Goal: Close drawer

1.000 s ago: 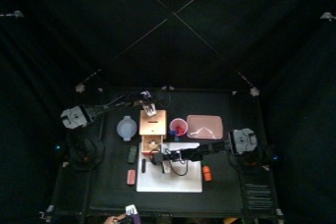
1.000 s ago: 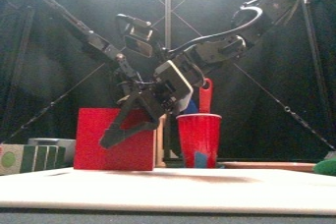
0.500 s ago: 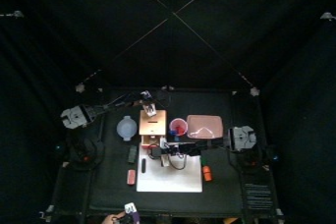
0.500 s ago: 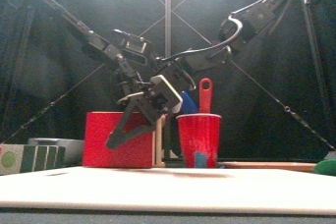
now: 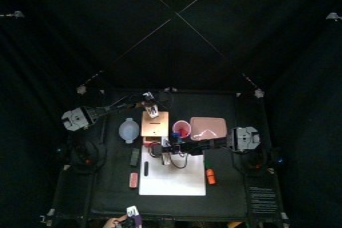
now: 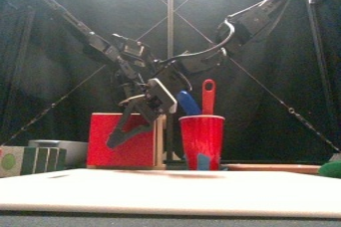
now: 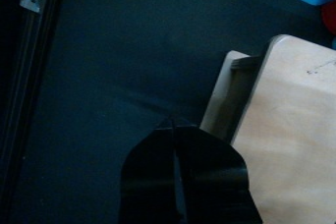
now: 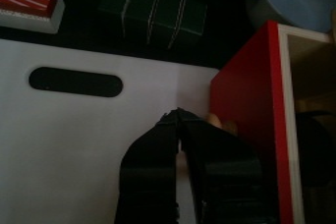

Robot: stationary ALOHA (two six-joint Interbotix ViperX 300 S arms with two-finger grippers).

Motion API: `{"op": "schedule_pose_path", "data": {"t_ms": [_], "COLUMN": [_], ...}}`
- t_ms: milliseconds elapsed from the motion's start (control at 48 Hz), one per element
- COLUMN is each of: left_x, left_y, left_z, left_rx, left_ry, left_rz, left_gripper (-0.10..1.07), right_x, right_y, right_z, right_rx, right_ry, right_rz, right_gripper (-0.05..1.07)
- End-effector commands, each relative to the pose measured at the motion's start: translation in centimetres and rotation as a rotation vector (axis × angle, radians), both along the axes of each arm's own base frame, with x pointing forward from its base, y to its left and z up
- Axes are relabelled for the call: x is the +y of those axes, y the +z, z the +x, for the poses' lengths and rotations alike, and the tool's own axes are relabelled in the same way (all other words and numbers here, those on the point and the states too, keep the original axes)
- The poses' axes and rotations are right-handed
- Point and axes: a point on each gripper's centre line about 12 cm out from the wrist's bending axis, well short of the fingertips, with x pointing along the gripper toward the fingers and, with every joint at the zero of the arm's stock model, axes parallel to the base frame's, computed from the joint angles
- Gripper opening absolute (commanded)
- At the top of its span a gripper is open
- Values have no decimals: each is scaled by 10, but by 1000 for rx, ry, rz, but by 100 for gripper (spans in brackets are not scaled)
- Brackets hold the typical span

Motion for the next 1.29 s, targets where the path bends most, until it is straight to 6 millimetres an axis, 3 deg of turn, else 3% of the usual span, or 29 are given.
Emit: {"op": "schedule_pose_path", "data": {"t_ms": [0, 333, 854, 1062, 1271], "left_x": [-3, -3, 1, 4, 3], "left_y": [11, 11, 19, 25, 22], "left_z": [3, 3, 6, 11, 12], "left_rx": [-23, -29, -46, -71, -65], "left_ry": [-6, -7, -11, -13, -17], "left_rz": [12, 17, 47, 67, 63], "left_gripper": [29, 29, 29, 29, 29], "right_x": [-26, -13, 47, 46, 22], "right_y": [26, 27, 17, 17, 19], "right_z": [6, 6, 3, 3, 3], "right_rx": [-67, -61, 31, 39, 39], "right_ry": [-49, -26, 85, 85, 56], "right_rz": [-8, -6, -20, -25, -53], "right_gripper": [13, 13, 13, 13, 13]}}
